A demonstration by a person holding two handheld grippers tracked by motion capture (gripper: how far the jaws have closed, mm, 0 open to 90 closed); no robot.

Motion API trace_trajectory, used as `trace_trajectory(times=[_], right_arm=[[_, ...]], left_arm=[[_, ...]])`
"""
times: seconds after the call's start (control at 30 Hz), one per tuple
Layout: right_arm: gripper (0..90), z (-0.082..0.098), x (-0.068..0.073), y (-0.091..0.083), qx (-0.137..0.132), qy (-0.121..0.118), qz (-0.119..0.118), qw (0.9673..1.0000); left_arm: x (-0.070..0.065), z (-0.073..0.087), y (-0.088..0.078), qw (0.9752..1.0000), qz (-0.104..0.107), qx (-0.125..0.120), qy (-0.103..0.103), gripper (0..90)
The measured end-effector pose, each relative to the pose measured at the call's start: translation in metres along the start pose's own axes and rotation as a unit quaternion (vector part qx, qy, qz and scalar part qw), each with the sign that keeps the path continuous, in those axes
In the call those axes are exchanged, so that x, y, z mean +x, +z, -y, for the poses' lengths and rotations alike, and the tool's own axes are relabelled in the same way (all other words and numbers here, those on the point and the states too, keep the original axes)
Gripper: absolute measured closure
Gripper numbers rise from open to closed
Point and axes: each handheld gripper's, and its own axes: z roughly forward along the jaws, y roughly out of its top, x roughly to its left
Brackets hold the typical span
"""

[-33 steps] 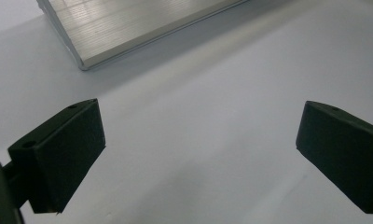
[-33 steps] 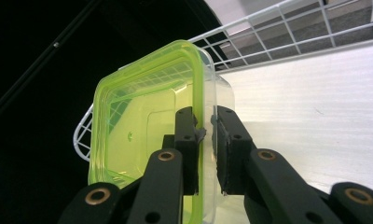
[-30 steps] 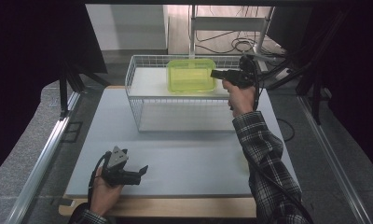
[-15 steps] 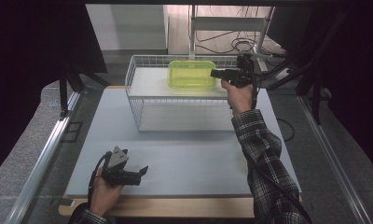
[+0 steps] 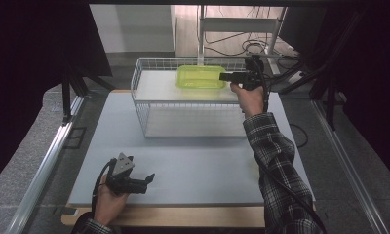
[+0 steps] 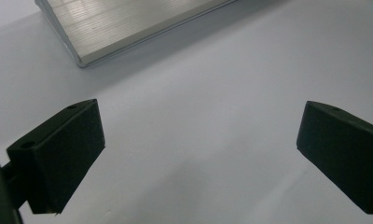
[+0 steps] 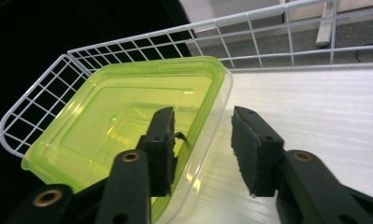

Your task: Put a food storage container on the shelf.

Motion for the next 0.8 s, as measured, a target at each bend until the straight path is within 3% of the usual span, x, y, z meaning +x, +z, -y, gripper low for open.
trace_trajectory(times=[0.1, 0.33, 0.5, 0.63, 0.67, 0.8], right_arm=[[52.5, -0.001, 0.001, -0.004, -0.006, -0.003, -0.006, 1.0000], [36.6, 0.002, 0.007, -0.023, -0.011, -0.057, -0.011, 0.9982], [28.7, 0.010, 0.007, -0.030, -0.008, -0.078, -0.016, 0.9968], [23.8, 0.019, 0.011, -0.037, -0.014, -0.109, -0.015, 0.9938], [20.9, 0.023, 0.012, -0.041, -0.020, -0.126, -0.016, 0.9917], [15.5, 0.033, 0.016, -0.048, -0.029, -0.151, -0.020, 0.9880]], left_arm=[[0.000, 0.000, 0.000, 1.0000, 0.001, -0.001, -0.002, 0.8], [0.001, 0.000, -0.001, 0.9999, -0.005, 0.002, -0.009, 2.3], [0.003, 0.000, -0.002, 0.9998, -0.003, -0.003, -0.019, 2.5], [0.003, 0.000, -0.002, 0.9998, -0.006, -0.004, -0.019, 2.4], [0.002, 0.000, -0.002, 0.9998, -0.009, -0.008, -0.015, 2.2], [0.001, 0.000, -0.002, 0.9998, -0.013, -0.011, -0.008, 1.9]])
